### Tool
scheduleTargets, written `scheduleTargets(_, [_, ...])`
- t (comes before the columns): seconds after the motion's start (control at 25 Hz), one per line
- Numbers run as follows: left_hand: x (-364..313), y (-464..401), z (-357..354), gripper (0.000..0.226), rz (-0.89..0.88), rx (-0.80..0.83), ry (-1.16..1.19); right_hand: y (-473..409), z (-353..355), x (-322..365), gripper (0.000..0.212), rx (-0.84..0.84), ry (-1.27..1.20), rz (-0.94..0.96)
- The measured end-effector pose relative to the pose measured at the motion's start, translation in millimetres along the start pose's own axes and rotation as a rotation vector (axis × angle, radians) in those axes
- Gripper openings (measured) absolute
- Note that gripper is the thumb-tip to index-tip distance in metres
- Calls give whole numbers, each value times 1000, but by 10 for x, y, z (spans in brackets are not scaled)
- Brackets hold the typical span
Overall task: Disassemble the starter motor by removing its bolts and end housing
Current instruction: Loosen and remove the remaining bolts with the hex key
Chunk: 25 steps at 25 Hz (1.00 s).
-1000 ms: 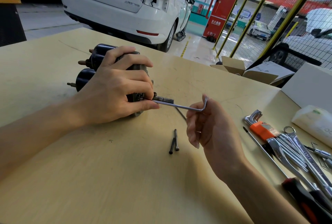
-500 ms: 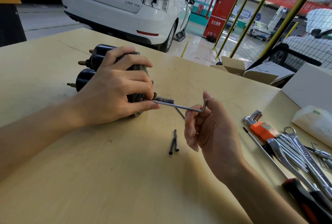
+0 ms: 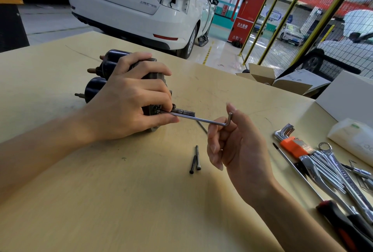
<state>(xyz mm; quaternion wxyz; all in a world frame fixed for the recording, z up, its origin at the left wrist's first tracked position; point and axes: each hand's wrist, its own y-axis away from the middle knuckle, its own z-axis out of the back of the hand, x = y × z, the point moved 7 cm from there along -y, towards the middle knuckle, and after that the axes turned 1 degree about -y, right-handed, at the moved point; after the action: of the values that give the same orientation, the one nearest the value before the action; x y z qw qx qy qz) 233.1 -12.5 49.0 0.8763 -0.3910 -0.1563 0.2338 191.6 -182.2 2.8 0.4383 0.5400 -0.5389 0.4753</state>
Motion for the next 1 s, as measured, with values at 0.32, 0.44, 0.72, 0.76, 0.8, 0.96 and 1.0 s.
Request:
scheduleTargets(0.32, [-1,1,-3,29,1,1,4,4,-1,1,47,2,4,4])
scheduleTargets(0.44, [1,-2,-4,29,2,6,7,19,10,14,48,5,19,25])
scheduleTargets(0.72, [-5,-5,-3,30,2,2,4,23,-10,29,44,11,21,30])
scheduleTargets(0.76, [-6,-5,-2,31,2,-1,3,21,-5,23,42,5,22,23])
scheduleTargets(0.8, [-5,-6,-2,31,2,-3,3,21,2,18,41,1,23,18])
scheduleTargets(0.96, [-11,-7,-6,29,0,1,3,22,-2,19,35,7,51,32])
scheduleTargets(1.0, [-11,-6,-6,29,-1,2,3,24,-2,18,32,10,52,37])
